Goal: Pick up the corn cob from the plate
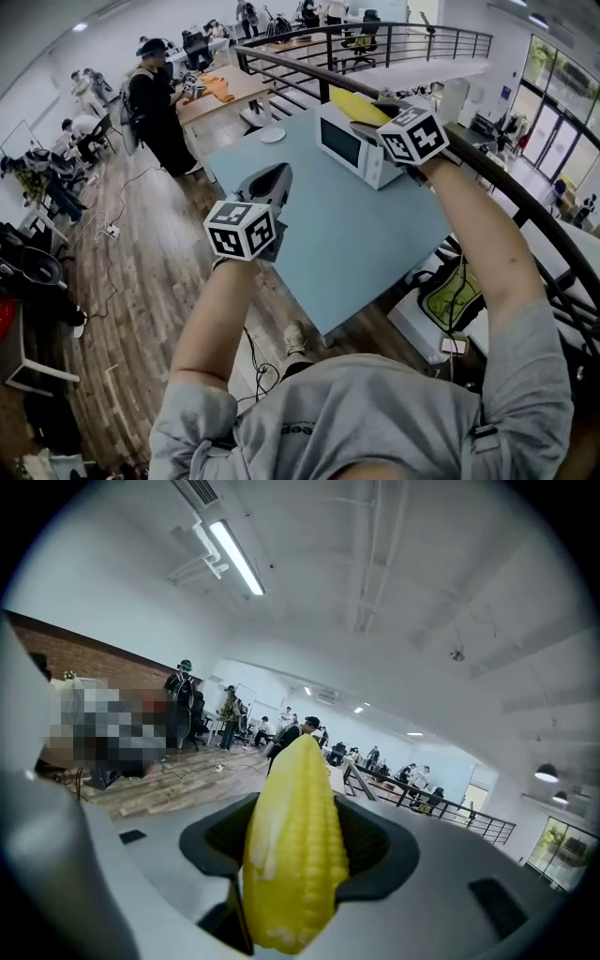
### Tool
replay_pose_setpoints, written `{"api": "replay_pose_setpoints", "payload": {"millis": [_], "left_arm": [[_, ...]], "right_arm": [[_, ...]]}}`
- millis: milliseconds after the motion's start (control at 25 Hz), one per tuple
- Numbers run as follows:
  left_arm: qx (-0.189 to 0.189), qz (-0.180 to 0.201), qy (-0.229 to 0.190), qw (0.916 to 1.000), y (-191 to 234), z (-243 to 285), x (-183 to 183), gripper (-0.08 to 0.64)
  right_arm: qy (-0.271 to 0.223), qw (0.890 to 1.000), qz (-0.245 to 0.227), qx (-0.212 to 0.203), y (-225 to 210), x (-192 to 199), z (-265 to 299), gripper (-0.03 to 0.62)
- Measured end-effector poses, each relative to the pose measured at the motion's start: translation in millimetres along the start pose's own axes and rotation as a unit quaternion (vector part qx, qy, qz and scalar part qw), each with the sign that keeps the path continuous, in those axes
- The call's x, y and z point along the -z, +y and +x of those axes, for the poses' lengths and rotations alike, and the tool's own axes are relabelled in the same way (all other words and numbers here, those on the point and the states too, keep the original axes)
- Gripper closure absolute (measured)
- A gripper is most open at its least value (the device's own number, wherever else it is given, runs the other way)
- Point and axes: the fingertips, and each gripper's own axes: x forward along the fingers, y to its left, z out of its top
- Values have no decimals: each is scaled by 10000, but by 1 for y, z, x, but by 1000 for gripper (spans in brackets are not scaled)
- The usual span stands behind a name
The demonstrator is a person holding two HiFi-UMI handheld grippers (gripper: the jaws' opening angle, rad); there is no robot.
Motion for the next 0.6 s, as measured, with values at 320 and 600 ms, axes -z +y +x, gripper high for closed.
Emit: {"api": "replay_pose_setpoints", "payload": {"millis": [320, 600], "left_arm": [[138, -114, 216, 9996, -68, -84, 23, 541], [346, -357, 187, 9986, -85, -135, 54, 541]], "right_arm": [[-40, 9992, 78, -382, 85, 42, -95, 336], [-190, 9964, 463, -679, 162, 84, -125, 336]]}}
